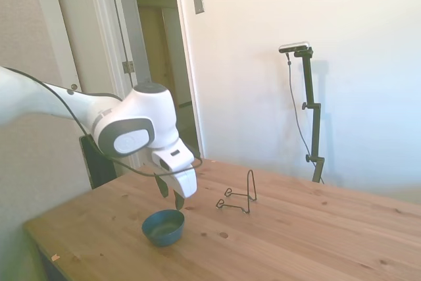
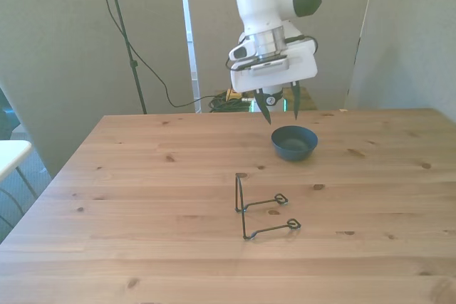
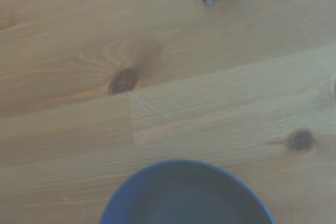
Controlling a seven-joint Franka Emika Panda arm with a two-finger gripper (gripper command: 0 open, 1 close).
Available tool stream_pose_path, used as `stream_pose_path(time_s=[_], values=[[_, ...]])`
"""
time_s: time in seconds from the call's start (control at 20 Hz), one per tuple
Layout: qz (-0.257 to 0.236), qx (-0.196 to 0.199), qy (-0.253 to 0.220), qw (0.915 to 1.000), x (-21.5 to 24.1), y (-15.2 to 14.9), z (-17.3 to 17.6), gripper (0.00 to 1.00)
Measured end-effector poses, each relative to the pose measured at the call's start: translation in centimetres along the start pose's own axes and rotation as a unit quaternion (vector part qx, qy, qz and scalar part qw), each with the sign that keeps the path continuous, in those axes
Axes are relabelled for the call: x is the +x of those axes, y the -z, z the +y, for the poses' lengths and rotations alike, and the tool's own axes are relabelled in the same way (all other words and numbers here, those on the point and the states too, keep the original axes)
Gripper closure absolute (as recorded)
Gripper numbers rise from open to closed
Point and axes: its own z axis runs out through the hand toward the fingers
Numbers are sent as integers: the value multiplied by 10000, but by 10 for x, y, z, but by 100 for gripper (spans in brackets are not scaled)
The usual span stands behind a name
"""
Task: Unload the bowl
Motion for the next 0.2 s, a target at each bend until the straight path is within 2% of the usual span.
stream_pose_path(time_s=[0.2], values=[[451,-7,371,9983,-26,27,-26,0]])
